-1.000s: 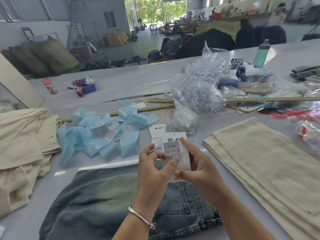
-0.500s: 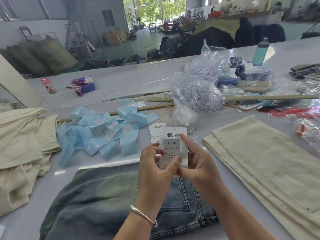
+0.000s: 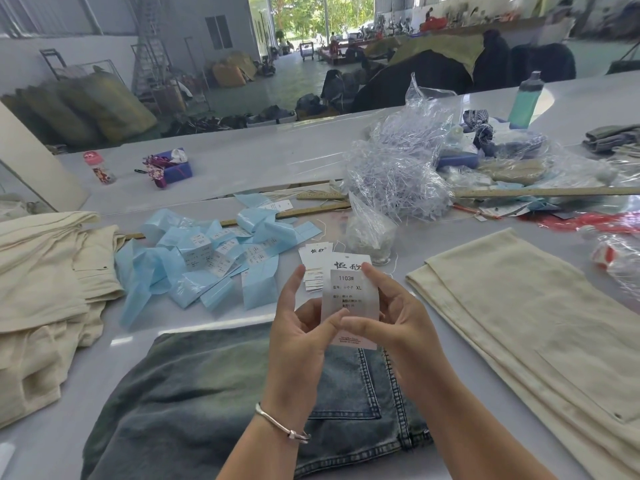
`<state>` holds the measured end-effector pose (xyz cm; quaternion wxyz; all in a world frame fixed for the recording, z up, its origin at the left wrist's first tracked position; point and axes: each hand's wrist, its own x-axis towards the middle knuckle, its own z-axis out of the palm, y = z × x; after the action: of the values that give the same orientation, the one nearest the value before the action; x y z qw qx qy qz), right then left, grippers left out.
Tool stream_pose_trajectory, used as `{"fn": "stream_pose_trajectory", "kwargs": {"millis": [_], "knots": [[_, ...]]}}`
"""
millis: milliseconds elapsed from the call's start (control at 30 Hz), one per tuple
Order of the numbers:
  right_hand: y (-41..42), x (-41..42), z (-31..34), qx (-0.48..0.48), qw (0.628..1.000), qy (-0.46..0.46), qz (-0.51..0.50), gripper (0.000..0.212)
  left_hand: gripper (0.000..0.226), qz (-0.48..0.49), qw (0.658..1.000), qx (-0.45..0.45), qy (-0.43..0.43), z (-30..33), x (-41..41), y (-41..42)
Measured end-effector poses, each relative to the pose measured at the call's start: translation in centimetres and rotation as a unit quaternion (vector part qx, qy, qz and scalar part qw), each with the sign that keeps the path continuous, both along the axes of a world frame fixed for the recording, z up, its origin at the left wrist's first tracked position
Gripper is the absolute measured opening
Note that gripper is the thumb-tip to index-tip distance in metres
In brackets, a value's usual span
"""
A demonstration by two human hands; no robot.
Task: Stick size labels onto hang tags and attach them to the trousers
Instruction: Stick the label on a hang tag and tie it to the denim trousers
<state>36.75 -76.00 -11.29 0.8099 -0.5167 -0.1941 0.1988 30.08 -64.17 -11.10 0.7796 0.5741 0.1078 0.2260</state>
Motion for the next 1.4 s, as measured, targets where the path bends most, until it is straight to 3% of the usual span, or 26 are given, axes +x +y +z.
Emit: {"fn": "stream_pose_trajectory", "kwargs": {"millis": [200, 367, 533, 667, 833, 967, 1100, 1167, 1200, 1300, 1400], "knots": [[0.3, 0.6, 0.4, 0.046, 0.995, 0.085, -0.019, 0.09, 0.066, -0.023, 1.0, 0.005, 0.002, -0.2, 0.1, -0.1], [0.2, 1.9, 0.7, 0.05, 0.988, 0.125, -0.073, 0.065, 0.056, -0.075, 0.997, 0.024, 0.023, -0.8, -0.2, 0.0], [0.5, 2.4, 0.9, 0.024, 0.989, 0.107, -0.098, 0.045, 0.037, -0.117, 0.992, 0.04, 0.037, -1.4, 0.2, 0.7], [1.2, 2.1, 0.6, -0.043, 0.988, 0.032, -0.145, 0.028, 0.034, -0.158, 0.983, 0.066, 0.062, -1.7, 0.7, 1.5], [2.7, 2.2, -0.4, -0.109, 0.982, -0.018, -0.154, 0.016, 0.022, -0.094, 0.988, 0.083, 0.084, -2.2, 1.9, 1.8], [4.4, 2.6, -2.8, -0.142, 0.983, 0.048, -0.109, 0.018, 0.04, -0.043, 0.987, 0.1, 0.116, -3.6, 2.6, 3.1], [5.5, 4.7, -6.0, -0.207, 0.97, 0.09, -0.088, 0.026, 0.017, -0.017, 0.984, 0.067, 0.163, -6.0, 3.4, 4.5], [5.4, 6.9, -7.9, -0.279, 0.953, 0.044, -0.114, 0.025, 0.006, 0.003, 0.982, 0.026, 0.187, -7.2, 3.9, 5.3], [5.1, 8.2, -8.7, -0.32, 0.937, 0.015, -0.137, 0.024, 0.012, 0.014, 0.98, 0.01, 0.196, -7.7, 4.1, 5.7], [4.2, 12.4, -10.6, -0.441, 0.874, -0.066, -0.195, 0.023, 0.021, 0.044, 0.978, -0.002, 0.206, -8.6, 4.9, 7.4], [4.5, 15.9, -11.6, -0.54, 0.811, -0.138, -0.18, 0.012, 0.02, 0.072, 0.976, -0.005, 0.203, -9.2, 5.8, 8.8]]}}
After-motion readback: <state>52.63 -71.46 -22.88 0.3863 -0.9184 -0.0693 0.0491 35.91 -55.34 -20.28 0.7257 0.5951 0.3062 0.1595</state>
